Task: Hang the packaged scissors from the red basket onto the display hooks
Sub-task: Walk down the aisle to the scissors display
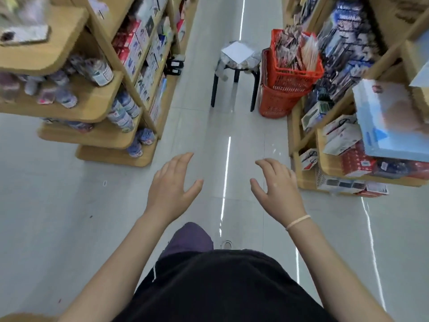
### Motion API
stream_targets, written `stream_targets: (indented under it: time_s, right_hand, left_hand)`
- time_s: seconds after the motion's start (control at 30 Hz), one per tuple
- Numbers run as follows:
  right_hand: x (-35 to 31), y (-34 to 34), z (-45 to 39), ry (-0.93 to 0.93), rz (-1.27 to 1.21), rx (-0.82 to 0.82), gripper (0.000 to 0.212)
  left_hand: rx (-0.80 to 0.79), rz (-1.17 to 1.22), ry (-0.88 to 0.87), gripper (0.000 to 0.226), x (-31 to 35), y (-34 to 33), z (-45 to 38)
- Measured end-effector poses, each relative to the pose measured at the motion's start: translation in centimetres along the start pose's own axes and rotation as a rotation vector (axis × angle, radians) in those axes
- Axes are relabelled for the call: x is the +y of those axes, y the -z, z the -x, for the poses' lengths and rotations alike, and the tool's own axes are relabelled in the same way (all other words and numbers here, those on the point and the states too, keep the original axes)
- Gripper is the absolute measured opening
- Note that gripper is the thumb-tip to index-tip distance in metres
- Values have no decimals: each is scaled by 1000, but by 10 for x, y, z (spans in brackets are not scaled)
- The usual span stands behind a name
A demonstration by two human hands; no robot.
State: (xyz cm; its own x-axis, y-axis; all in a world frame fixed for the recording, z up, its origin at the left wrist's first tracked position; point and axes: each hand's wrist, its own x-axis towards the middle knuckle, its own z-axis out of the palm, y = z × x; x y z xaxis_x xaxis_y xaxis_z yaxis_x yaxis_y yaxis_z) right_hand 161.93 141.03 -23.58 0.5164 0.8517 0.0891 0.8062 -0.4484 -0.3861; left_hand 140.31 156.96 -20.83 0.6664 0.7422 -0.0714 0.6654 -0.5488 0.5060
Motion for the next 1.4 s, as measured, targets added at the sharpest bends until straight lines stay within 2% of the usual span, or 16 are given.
stream_targets:
  time_s: [0.27, 0.5, 0.73, 0.87, 1.0, 1.13, 1.27, 1.4]
  right_hand:
    - [8, -39, -244, 45, 86, -94, 52]
    - [-7, -37, -433, -2, 93, -28, 50]
    - [21, -65, -594, -69, 63, -41, 47]
    - [51, -98, -720, -76, 62, -61, 49]
    - [82, -105, -841, -116, 29, -39, 45]
    - [113, -83, -946, -197, 7, 7, 42]
    - [151, -61, -997, -319, 87, 128, 45]
    - [184, -52, -1022, -521, 145, 190, 49]
  left_hand:
    - [49, 53, 60, 62, -61, 17, -229]
    - [-21, 27, -53, 69, -79, 65, -440]
    - [-64, 0, -108, 63, -94, 84, -619]
    - [-72, -42, -116, 71, -105, 81, -746]
    - [-71, -110, -174, 72, -89, 90, -873]
    - [-100, -159, -286, 71, -56, 105, -1012]
    - [-156, -170, -388, 68, -16, 98, -1111]
    - [-269, -190, -589, 65, 28, 70, -1200]
